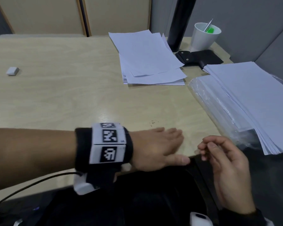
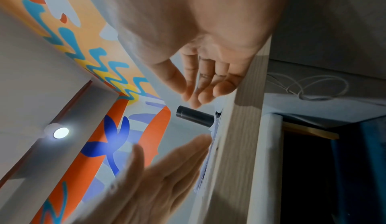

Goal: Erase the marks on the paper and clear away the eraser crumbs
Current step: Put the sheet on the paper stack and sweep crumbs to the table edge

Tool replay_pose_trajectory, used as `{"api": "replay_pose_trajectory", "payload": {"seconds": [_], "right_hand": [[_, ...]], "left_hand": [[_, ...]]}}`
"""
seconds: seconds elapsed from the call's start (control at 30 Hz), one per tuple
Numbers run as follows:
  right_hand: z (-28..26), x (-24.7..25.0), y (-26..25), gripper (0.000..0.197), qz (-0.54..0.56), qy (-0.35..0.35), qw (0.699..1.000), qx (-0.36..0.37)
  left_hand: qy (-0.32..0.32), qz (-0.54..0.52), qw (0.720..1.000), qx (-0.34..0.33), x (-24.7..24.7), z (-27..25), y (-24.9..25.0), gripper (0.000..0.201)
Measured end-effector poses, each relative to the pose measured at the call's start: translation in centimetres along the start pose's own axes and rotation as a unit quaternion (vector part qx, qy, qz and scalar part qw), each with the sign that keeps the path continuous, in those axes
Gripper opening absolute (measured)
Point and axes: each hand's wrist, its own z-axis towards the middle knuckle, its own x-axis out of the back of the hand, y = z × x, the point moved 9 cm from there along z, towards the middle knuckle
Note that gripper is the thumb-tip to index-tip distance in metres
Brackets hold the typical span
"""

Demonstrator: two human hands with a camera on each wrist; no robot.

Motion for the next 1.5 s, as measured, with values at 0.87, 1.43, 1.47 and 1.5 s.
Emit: {"api": "replay_pose_trajectory", "payload": {"seconds": [0.87, 1.43, 1.47, 1.5], "right_hand": [[-1.2, 4.7, 0.4, 0.024, -0.055, 0.014, 0.998, -0.016], [-2.9, 4.8, 1.8, 0.028, -0.093, -0.026, 0.994, -0.045], [-2.9, 4.9, 1.9, 0.028, -0.094, -0.025, 0.994, -0.045], [-2.9, 4.9, 2.0, 0.027, -0.092, -0.023, 0.994, -0.047]], "left_hand": [[0.224, -0.151, 0.953, 0.139, -1.5, 0.3, 3.2, 0.079], [0.282, -0.185, 0.934, 0.117, -1.2, -2.5, 0.4, 0.070], [0.316, -0.181, 0.920, 0.148, -1.1, -4.1, -0.6, 0.073], [0.332, -0.174, 0.909, 0.184, -1.4, -5.6, -1.4, 0.077]]}}
